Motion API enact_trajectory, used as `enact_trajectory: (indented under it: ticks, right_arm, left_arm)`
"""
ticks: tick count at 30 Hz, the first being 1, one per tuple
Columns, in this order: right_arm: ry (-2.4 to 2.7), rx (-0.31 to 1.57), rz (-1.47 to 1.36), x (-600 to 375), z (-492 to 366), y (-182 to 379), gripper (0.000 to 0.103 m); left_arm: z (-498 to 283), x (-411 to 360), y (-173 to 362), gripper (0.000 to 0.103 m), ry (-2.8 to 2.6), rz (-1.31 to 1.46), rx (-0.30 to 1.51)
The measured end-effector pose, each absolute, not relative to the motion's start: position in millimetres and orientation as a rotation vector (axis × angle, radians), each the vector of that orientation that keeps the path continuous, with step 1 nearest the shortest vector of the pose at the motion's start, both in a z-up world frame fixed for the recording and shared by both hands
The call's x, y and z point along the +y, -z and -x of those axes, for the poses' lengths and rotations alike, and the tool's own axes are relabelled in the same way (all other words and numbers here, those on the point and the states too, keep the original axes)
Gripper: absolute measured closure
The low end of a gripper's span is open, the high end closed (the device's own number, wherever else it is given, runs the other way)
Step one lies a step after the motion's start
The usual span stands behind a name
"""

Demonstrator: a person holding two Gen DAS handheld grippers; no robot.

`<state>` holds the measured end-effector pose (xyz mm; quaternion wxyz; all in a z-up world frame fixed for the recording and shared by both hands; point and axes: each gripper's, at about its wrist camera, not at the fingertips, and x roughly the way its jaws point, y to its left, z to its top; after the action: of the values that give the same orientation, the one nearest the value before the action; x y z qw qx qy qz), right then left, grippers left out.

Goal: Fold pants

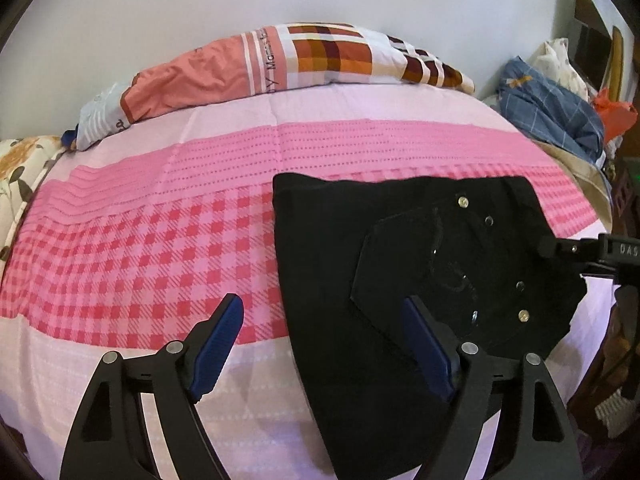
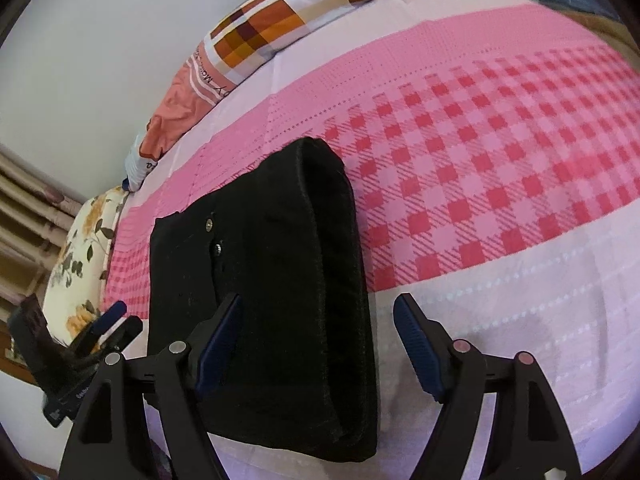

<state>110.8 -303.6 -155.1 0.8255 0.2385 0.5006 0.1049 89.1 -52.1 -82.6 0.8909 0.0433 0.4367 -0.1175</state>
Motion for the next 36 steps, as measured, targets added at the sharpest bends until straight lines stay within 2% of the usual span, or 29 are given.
enact_trajectory:
  ticks: [7, 13, 16, 18, 25, 36]
  right_arm:
    - [-0.250, 1.068, -0.477, -296.2, -110.9, 158.8, 0.028]
    - [-0.291, 1.058, -0.425, -289.2, -112.8, 160.1, 0.023]
    - [-0.315, 1.071, -0.453, -291.8, -116.5, 160.9, 0.017]
    - [-0.369, 1.073, -0.453, -288.9, -120.4, 161.9, 0.000]
    - [-0.375, 1.084, -0.329, -274.1, -117.3, 161.1, 0.000]
    - [-0.428, 1.092, -0.616, -308.5, -123.2, 166.9, 0.000]
  left_arm:
    - [-94.4, -51.4, 91.4, 0.022, 0.246, -0.093, 0.930]
    - [-102.8, -51.6, 106.9, 0.022, 0.316, -0.071, 0.994]
    - [-106.1, -52.3, 113.7, 0.022, 0.360, -0.053, 1.026]
    - [-108.0, -51.0, 115.3, 0.022, 0.378, -0.038, 1.035]
    - [-110.6, -51.9, 118.1, 0.022, 0.402, -0.052, 1.050]
    - [-115.4, -61.3, 117.6, 0.022, 0.399, -0.113, 1.054]
